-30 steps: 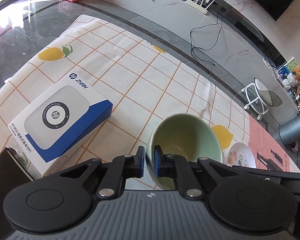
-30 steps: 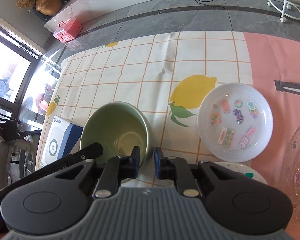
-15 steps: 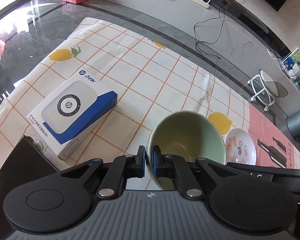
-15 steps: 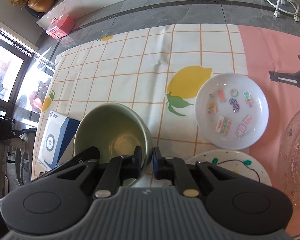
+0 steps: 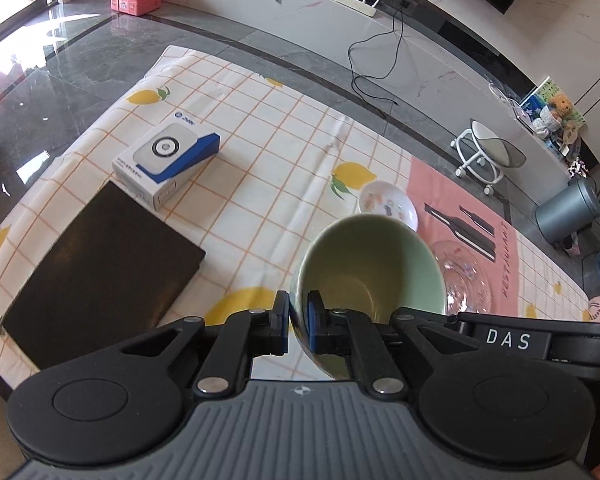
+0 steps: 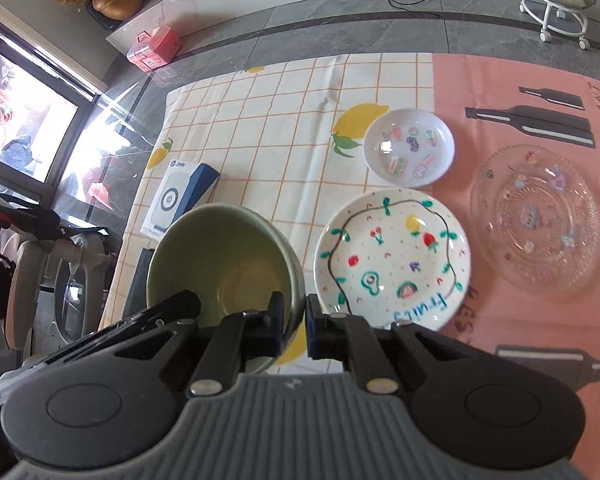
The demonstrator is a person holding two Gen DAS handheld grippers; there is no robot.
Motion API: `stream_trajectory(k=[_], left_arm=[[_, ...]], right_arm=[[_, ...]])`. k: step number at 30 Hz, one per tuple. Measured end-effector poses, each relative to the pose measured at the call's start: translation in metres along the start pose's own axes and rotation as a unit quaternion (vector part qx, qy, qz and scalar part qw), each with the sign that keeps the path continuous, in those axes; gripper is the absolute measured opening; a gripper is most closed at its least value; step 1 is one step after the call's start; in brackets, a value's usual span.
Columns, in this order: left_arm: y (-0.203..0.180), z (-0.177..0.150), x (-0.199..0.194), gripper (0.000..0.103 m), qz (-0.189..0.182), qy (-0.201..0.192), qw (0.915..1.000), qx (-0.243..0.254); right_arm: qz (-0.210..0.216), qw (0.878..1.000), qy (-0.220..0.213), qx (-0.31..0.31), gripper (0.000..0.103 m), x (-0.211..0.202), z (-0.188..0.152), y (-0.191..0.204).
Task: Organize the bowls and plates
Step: 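Lift the green bowl and lower it into the stacked steel bowls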
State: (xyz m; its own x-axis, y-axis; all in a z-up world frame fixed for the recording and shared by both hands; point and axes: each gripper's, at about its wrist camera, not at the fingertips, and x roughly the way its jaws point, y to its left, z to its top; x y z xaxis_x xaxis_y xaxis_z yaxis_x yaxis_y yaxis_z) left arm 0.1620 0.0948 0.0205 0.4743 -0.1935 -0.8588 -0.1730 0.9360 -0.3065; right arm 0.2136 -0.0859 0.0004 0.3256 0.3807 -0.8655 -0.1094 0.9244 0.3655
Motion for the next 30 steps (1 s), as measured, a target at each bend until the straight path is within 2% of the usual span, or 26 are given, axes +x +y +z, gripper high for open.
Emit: stream_trajectory(k=[6, 12, 21, 30], left_arm=[[-0.02, -0.045, -0.038, 0.009, 0.002, 0.026, 0.9992, 0.031], [-0.033, -0.076, -0.047, 0.009, 0.004, 0.061, 0.9967, 0.054], [-0.044, -0.108, -0.017, 0.009, 0.0, 0.115, 0.9916, 0.06], [-0.044, -0.113, 0.011, 0.008, 0.032, 0.141, 0.9871, 0.069]], right_arm=[[-0.013, 0.999, 0.002, -0.046, 0.009, -0.051, -0.059, -0.002], [-0.022, 0.997, 0.019, -0.069, 0.009, -0.076, -0.103, -0.016], [-0.038, 0.996, 0.054, -0.058, 0.009, -0.062, -0.133, -0.051], [-0.056, 0.994, 0.065, -0.066, 0.009, -0.032, -0.138, -0.057]])
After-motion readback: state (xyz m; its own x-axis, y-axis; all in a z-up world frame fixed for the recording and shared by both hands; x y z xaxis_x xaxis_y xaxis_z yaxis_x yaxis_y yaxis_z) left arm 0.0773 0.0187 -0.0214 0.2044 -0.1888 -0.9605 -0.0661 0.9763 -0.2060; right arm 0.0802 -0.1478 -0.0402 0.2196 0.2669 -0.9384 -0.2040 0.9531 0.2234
